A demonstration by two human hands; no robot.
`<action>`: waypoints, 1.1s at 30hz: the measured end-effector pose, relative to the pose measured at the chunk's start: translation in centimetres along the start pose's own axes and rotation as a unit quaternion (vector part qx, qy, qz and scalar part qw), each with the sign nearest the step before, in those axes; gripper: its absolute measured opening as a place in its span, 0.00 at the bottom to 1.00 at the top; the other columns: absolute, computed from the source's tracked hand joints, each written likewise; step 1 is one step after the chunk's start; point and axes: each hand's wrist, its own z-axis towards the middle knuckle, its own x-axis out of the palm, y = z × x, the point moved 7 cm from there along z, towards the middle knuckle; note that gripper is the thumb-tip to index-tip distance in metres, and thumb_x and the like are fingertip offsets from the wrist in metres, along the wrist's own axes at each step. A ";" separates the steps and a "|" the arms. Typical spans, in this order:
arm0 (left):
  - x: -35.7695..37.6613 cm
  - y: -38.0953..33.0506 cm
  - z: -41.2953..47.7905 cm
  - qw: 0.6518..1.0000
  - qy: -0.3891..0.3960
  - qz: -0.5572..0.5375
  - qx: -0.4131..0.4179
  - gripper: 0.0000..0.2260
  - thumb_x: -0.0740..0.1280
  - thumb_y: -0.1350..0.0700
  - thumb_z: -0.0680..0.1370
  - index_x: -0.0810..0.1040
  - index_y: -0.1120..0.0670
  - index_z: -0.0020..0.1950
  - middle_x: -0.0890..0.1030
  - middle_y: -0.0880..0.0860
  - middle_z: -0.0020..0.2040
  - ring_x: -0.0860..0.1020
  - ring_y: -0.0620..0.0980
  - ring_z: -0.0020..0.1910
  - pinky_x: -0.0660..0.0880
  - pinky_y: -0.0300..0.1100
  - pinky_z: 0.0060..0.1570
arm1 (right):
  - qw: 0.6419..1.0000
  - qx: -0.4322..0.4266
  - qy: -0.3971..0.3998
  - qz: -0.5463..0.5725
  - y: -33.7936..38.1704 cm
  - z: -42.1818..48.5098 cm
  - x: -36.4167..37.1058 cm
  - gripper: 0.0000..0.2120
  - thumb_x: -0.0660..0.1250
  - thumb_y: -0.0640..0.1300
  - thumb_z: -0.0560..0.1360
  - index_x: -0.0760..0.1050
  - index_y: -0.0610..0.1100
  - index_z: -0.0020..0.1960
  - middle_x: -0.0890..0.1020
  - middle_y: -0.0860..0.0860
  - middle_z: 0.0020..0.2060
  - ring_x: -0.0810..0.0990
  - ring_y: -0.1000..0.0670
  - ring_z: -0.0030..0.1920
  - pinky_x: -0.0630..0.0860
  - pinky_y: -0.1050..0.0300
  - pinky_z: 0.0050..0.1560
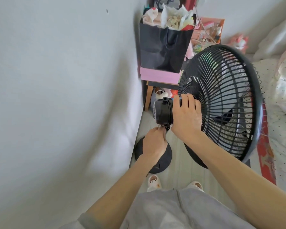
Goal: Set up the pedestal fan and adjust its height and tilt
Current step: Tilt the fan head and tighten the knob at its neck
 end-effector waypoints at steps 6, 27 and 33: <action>-2.2 -1.4 0.9 0.992 0.085 0.089 0.025 0.09 0.62 0.58 0.81 0.80 0.59 0.46 0.80 0.55 0.39 0.80 0.56 0.39 0.79 0.50 0.41 | 1.000 -0.001 0.003 0.011 0.1 -0.4 -0.3 0.29 0.66 0.37 0.74 0.63 0.37 0.73 0.72 0.39 0.68 0.65 0.37 0.73 0.61 0.45 0.72; -10.3 -9.9 7.7 0.868 0.376 0.274 0.173 0.12 0.64 0.55 0.81 0.84 0.52 0.42 0.85 0.47 0.41 0.77 0.42 0.39 0.74 0.39 0.44 | 0.999 -0.008 -0.008 0.036 0.5 0.5 -0.3 0.27 0.57 0.41 0.77 0.59 0.40 0.75 0.69 0.41 0.70 0.65 0.38 0.72 0.60 0.46 0.72; -12.5 -13.5 12.3 0.841 0.203 0.388 0.319 0.13 0.66 0.44 0.79 0.82 0.51 0.42 0.76 0.47 0.33 0.79 0.53 0.38 0.65 0.42 0.28 | 0.999 -0.005 -0.002 0.041 0.0 0.7 -0.1 0.29 0.60 0.39 0.78 0.57 0.41 0.77 0.69 0.41 0.69 0.63 0.38 0.74 0.58 0.46 0.74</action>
